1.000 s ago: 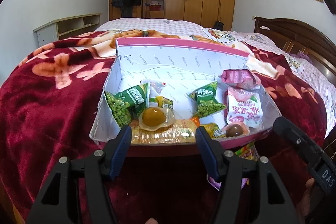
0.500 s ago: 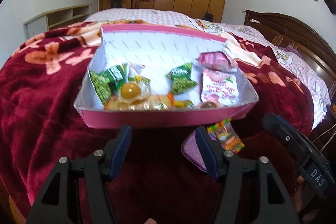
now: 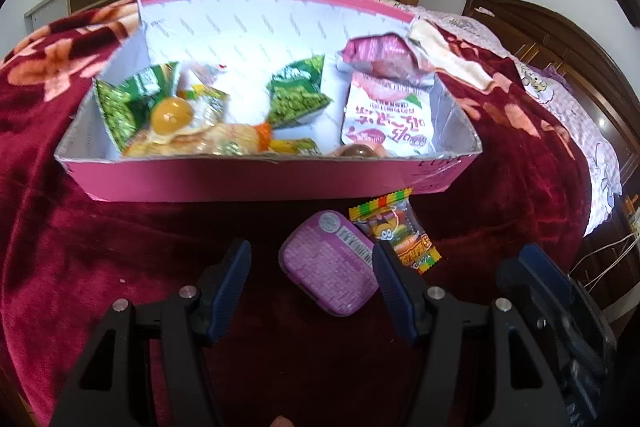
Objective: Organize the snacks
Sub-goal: 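Move both tools back toward the purple tin and gummy pack, then grasp the purple tin with the left tool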
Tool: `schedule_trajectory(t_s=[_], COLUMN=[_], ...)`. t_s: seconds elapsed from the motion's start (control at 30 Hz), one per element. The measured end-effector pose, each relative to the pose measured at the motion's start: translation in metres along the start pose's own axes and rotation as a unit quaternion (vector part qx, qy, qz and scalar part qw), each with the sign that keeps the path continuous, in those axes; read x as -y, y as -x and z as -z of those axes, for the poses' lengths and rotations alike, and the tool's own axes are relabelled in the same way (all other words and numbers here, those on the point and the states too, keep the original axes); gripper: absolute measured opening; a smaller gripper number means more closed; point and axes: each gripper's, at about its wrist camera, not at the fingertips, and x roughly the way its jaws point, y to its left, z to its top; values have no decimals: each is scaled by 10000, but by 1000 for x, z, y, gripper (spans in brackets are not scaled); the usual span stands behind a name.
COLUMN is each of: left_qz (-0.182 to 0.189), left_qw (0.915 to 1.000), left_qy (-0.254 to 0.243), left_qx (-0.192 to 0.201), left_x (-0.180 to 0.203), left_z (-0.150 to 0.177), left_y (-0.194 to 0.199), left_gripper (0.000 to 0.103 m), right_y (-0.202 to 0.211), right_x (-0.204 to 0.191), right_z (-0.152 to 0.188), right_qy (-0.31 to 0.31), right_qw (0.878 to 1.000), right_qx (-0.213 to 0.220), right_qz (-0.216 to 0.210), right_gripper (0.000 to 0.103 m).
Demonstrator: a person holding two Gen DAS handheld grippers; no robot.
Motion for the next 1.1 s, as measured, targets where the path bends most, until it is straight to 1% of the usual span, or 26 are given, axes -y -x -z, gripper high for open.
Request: schedule_trajectory(t_s=[0.13, 0.2, 0.33, 0.5, 0.53, 0.67, 0.87, 1.03, 1.1], left_qz=[-41, -82, -185, -404, -482, -594, -576, -649, -617], left_qw=[9999, 9998, 9997, 9992, 9988, 9977, 9975, 9973, 9976], left_qy=[30, 81, 121, 74, 116, 301, 404, 331, 298], left_qx=[-154, -165, -123, 16, 27, 84, 88, 118, 136], left_x=[8, 9, 11, 13, 11, 5, 4, 9, 10], left_z=[-1, 0, 1, 9, 12, 21, 24, 29, 30], left_y=[-13, -17, -23, -22, -22, -16, -19, -21, -21], left_gripper=[67, 67, 70, 74, 74, 74, 75, 75, 73], right_y=[-1, -2, -5, -7, -7, -7, -9, -10, -10], right_x=[5, 5, 9, 15, 16, 20, 18, 18, 18], right_z=[4, 5, 7, 8, 9, 10, 12, 12, 12], right_qy=[-35, -47, -121, -245, -271, -330, -336, -371, -367], right_qw=[10000, 9999, 9997, 9994, 9993, 9990, 9988, 9986, 9986], right_qx=[-25, -43, -61, -72, -66, -60, -89, -109, -99], right_qz=[-69, -97, -185, -253, -264, -299, -335, -356, -355], right_gripper=[52, 52, 52, 52, 52, 52, 52, 52, 52])
